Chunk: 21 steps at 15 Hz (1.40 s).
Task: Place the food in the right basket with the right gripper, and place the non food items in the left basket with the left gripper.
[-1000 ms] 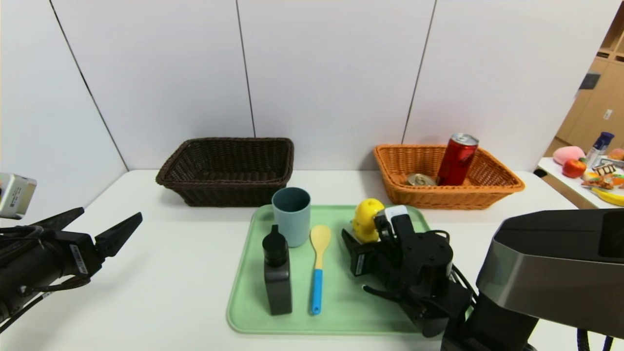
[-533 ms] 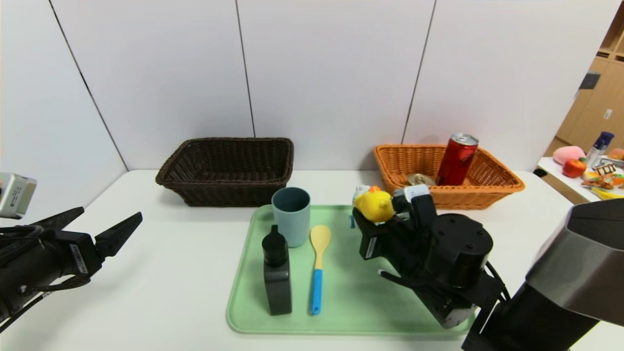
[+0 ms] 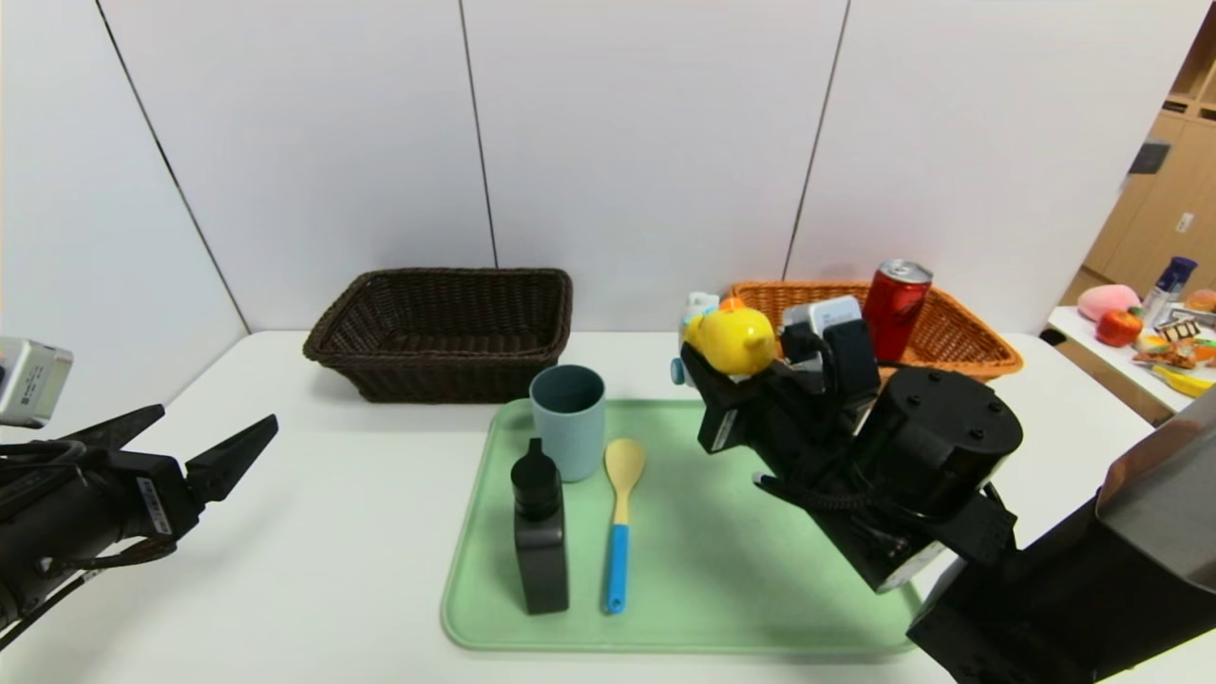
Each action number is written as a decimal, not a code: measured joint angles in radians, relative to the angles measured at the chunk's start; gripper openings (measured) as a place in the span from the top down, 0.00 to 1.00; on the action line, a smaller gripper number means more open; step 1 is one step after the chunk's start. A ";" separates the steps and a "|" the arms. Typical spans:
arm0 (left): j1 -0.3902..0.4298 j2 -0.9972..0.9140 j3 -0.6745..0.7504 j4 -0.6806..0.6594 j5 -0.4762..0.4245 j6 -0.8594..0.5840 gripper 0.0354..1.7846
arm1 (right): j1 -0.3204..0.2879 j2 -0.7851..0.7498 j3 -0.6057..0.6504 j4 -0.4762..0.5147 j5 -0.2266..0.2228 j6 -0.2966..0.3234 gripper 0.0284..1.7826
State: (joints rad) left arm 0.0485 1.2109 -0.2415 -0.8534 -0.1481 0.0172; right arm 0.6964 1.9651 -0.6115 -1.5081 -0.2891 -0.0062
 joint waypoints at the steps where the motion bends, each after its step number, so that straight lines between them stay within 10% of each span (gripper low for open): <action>1: 0.000 0.000 0.000 -0.001 0.000 0.001 0.06 | 0.000 -0.008 -0.042 0.040 0.009 -0.024 0.61; 17: 0.010 -0.014 0.002 0.001 -0.001 0.005 0.06 | 0.065 0.288 -1.311 1.213 0.176 -0.038 0.61; 21: 0.010 -0.011 0.005 0.003 0.000 -0.001 0.06 | 0.068 0.396 -1.344 1.238 0.223 -0.015 0.61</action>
State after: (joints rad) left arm 0.0581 1.2002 -0.2362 -0.8509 -0.1481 0.0157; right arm 0.7643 2.3611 -1.9560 -0.2702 -0.0657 -0.0215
